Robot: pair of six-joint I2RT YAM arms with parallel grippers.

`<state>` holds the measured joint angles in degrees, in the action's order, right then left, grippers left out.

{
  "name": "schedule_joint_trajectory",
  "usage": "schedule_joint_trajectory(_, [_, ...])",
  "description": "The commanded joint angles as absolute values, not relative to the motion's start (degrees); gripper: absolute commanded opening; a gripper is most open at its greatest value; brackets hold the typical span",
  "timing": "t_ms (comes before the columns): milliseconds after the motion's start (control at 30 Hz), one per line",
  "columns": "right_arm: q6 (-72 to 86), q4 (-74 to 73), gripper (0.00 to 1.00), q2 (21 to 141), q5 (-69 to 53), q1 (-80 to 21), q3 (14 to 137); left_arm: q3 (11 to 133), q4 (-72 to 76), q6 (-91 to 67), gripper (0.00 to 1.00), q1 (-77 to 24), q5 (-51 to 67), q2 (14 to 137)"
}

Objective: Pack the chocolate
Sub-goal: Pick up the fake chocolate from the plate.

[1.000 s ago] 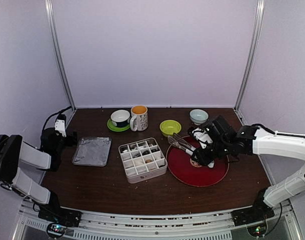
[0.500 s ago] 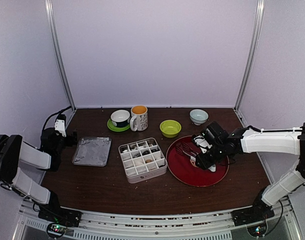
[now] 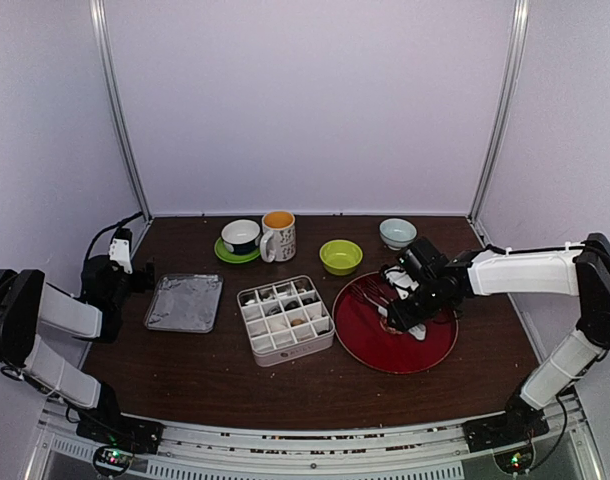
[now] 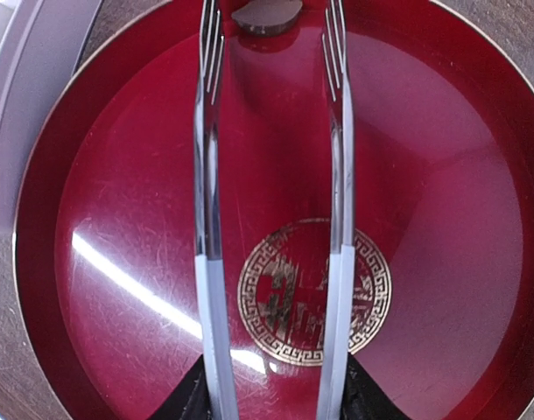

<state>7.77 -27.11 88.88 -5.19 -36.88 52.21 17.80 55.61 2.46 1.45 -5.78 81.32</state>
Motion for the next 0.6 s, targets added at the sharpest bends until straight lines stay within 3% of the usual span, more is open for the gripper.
schedule_joint_trajectory(0, [7.12, -25.25, 0.43, 90.44, -5.74, -35.88, 54.76, 19.16, 57.75, 2.0, 0.98, 1.92, -6.06, 81.65])
schedule_joint_trajectory(267, [4.56, -23.03, 0.4, 91.5, -8.35, -35.34, 55.11, 19.16, 57.66, 2.02, 0.98, 1.91, -6.06, 81.65])
schedule_joint_trajectory(567, [3.02, -21.94, 0.28, 91.13, -9.72, -34.63, 54.8, 19.16, 57.7, 2.04, 0.98, 1.93, -6.05, 81.63])
